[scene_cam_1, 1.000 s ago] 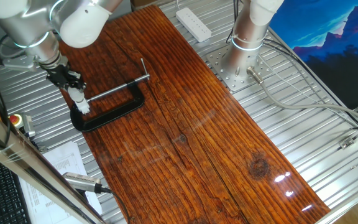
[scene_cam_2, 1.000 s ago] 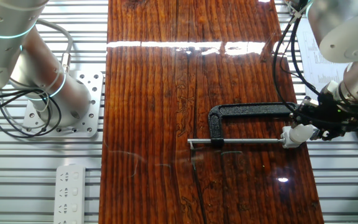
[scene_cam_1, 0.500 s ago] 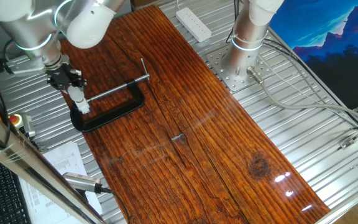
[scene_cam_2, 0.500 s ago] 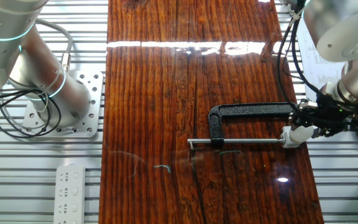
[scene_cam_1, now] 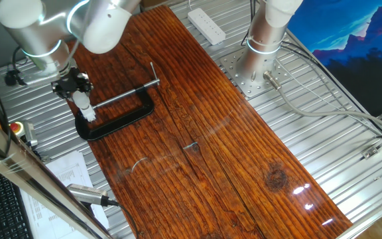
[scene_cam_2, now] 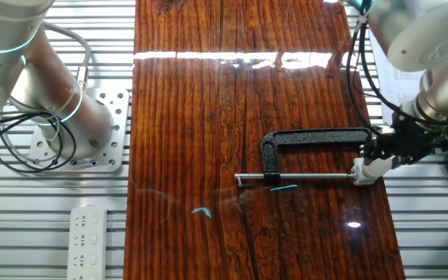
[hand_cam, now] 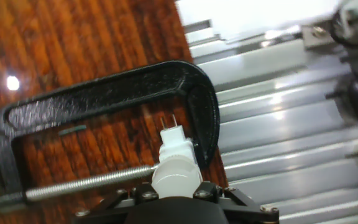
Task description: Take out the light bulb by rotating it
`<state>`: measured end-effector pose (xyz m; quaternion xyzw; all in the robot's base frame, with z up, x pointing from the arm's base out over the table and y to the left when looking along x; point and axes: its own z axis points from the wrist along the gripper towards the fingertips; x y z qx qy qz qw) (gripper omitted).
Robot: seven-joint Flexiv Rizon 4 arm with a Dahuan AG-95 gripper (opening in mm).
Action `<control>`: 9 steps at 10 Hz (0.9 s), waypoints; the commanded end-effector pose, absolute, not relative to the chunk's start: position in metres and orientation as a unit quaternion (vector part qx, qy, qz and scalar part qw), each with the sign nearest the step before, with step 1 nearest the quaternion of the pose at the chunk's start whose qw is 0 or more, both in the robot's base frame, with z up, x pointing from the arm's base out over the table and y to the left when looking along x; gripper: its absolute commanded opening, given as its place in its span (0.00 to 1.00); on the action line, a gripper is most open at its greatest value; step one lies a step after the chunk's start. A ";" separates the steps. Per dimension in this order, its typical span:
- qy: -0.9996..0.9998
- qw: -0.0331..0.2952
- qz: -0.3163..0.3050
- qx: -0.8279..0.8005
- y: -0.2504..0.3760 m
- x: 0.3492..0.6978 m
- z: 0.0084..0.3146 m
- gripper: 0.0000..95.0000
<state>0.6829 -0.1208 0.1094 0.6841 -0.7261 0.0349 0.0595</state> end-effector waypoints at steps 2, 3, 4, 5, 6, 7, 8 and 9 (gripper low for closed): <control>-0.669 0.052 0.038 0.740 -0.119 0.683 0.108 0.00; -0.660 0.051 0.040 0.748 -0.118 0.683 0.107 0.00; -0.650 0.050 0.042 0.757 -0.117 0.683 0.107 0.00; -0.640 0.050 0.041 0.766 -0.117 0.683 0.107 0.00; -0.634 0.050 0.041 0.771 -0.117 0.683 0.107 0.00; -0.628 0.049 0.039 0.776 -0.117 0.683 0.107 0.00; -0.623 0.048 0.039 0.780 -0.117 0.683 0.106 0.00; -0.611 0.048 0.040 0.789 -0.117 0.683 0.105 0.00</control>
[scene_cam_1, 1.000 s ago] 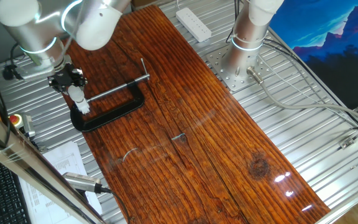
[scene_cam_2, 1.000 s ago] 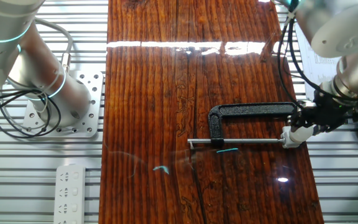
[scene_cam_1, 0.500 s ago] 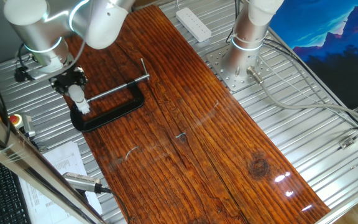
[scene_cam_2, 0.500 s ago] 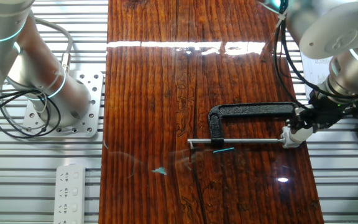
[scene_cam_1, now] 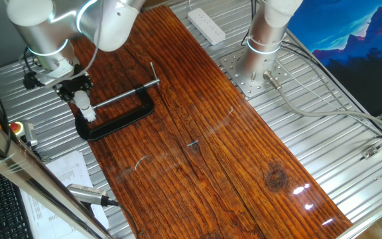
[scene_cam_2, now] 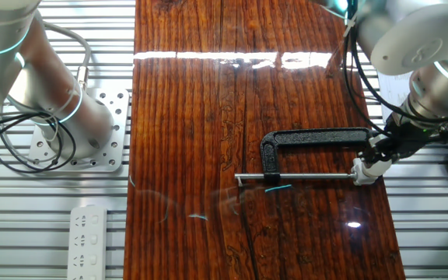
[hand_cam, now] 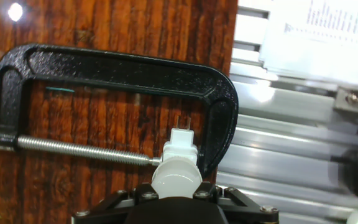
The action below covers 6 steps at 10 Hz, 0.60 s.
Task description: Take out the light bulb by rotating it
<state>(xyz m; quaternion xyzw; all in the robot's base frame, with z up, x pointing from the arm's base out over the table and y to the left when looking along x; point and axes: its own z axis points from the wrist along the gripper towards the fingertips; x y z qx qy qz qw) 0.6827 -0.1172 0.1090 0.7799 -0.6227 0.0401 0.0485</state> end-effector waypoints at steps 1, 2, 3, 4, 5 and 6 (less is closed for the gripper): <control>-0.602 0.048 0.040 0.796 -0.117 0.683 0.104 0.00; -0.593 0.048 0.040 0.803 -0.117 0.684 0.104 0.00; -0.585 0.049 0.039 0.809 -0.117 0.684 0.104 0.00; -0.573 0.049 0.038 0.818 -0.118 0.684 0.103 0.00; -0.566 0.047 0.036 0.822 -0.118 0.684 0.103 0.00; -0.559 0.045 0.034 0.828 -0.118 0.684 0.102 0.00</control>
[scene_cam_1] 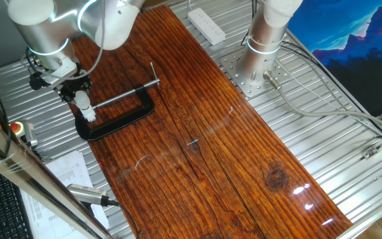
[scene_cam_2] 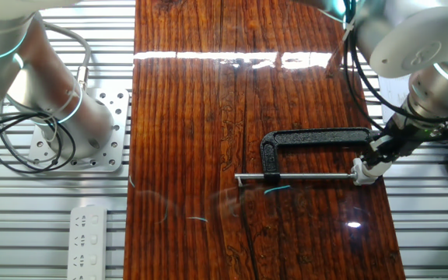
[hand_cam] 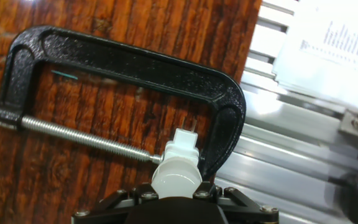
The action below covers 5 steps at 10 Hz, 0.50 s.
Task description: Take out the light bulb by rotating it
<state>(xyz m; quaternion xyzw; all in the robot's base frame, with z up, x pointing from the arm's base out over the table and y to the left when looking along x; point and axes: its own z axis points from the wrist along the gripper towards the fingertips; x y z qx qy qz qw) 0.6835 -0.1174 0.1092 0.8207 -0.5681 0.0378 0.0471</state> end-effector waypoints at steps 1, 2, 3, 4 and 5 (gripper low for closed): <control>-0.555 0.044 0.033 0.830 -0.118 0.684 0.102 0.00; -0.547 0.042 0.031 0.835 -0.117 0.684 0.103 0.00; -0.534 0.040 0.029 0.844 -0.117 0.685 0.103 0.00; -0.526 0.039 0.025 0.849 -0.116 0.686 0.104 0.00; -0.520 0.039 0.023 0.853 -0.116 0.687 0.104 0.20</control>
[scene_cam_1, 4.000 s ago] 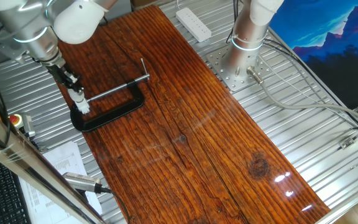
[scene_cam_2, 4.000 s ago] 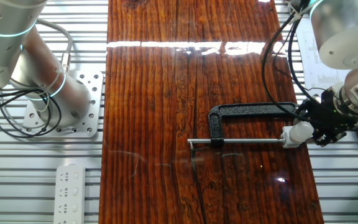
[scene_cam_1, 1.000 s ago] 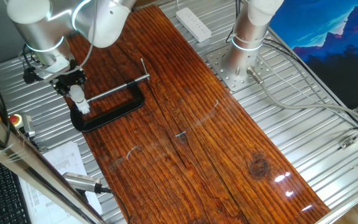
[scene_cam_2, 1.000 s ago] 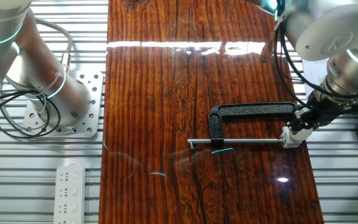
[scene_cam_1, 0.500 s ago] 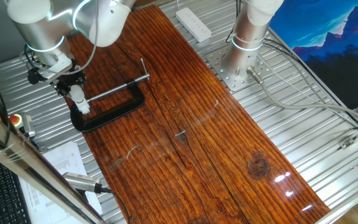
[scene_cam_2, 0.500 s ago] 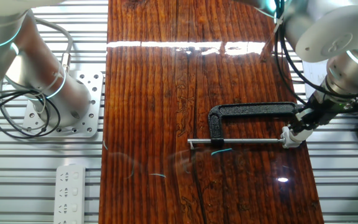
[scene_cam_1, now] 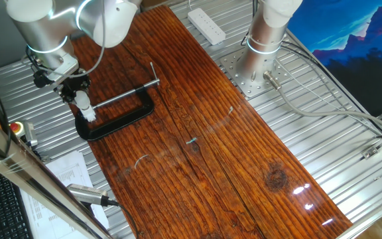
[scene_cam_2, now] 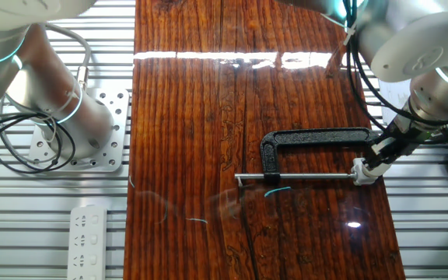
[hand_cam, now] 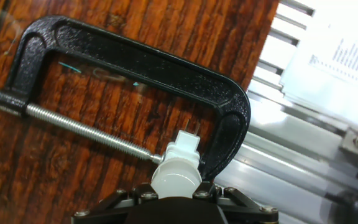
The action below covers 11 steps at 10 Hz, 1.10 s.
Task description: Take out the light bulb by rotating it
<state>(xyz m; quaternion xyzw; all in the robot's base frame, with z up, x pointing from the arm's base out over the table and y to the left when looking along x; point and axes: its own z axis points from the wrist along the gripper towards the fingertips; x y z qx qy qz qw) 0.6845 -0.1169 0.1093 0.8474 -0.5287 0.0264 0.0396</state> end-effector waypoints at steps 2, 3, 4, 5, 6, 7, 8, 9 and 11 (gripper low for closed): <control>-0.519 0.041 0.019 0.854 -0.115 0.688 0.105 0.40; -0.520 0.043 0.017 0.853 -0.114 0.689 0.106 0.40; -0.520 0.046 0.016 0.853 -0.114 0.690 0.107 0.60; -0.522 0.045 0.015 0.852 -0.113 0.691 0.108 0.80; -0.524 0.043 0.015 0.850 -0.113 0.692 0.108 1.00; -0.531 0.042 0.015 0.846 -0.111 0.694 0.110 1.00; -0.535 0.041 0.015 0.843 -0.110 0.696 0.111 1.00; -0.543 0.040 0.016 0.839 -0.108 0.698 0.113 1.00; -0.589 0.041 0.026 0.807 -0.106 0.701 0.117 1.00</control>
